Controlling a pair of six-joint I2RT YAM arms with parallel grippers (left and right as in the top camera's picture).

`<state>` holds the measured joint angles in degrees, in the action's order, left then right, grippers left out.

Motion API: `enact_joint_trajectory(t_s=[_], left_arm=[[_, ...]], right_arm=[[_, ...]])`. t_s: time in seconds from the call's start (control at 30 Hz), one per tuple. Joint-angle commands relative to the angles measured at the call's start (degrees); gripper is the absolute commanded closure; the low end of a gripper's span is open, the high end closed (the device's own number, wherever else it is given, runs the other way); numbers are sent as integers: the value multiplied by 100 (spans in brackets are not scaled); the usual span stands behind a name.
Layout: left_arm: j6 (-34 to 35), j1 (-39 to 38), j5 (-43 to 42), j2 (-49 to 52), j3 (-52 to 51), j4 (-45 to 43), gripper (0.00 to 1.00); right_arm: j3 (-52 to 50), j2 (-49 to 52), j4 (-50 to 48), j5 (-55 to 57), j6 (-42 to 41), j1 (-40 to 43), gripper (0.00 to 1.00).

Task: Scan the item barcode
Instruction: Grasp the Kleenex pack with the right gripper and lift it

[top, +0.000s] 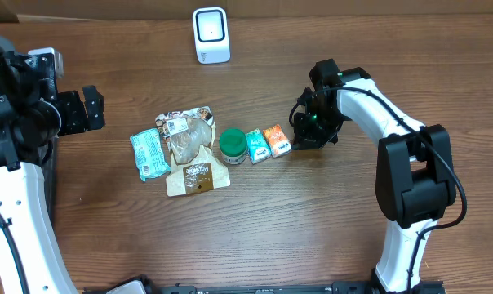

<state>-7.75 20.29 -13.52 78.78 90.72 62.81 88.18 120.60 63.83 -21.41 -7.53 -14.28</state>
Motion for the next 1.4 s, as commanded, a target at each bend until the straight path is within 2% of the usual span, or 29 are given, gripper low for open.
enact_joint_trajectory(t_s=[0.0, 0.17, 0.53, 0.73, 0.83, 0.87, 1.07, 1.37], left_arm=[[-127, -2, -72, -2, 50, -2, 0], [-127, -2, -72, -2, 50, -2, 0], [-127, -2, -72, -2, 50, -2, 1], [-127, -2, -72, -2, 50, -2, 1], [-127, -2, -72, -2, 50, -2, 1], [-127, -2, -72, -2, 50, -2, 1], [-127, -2, -72, -2, 50, -2, 0], [-127, -2, -72, -2, 50, -2, 0]], right_arm=[[160, -258, -79, -140, 212, 55, 83], [118, -275, -201, -184, 525, 24, 67], [-848, -258, -1458, -190, 656, -107, 66], [-874, -256, -1543, -575, 988, -114, 76], [-874, -256, -1528, -684, 994, -114, 94], [-872, -256, -1513, -774, 994, -114, 96], [-702, -439, -1172, -1613, 949, 31, 96], [-505, -1707, -802, -3143, 951, 704, 96]])
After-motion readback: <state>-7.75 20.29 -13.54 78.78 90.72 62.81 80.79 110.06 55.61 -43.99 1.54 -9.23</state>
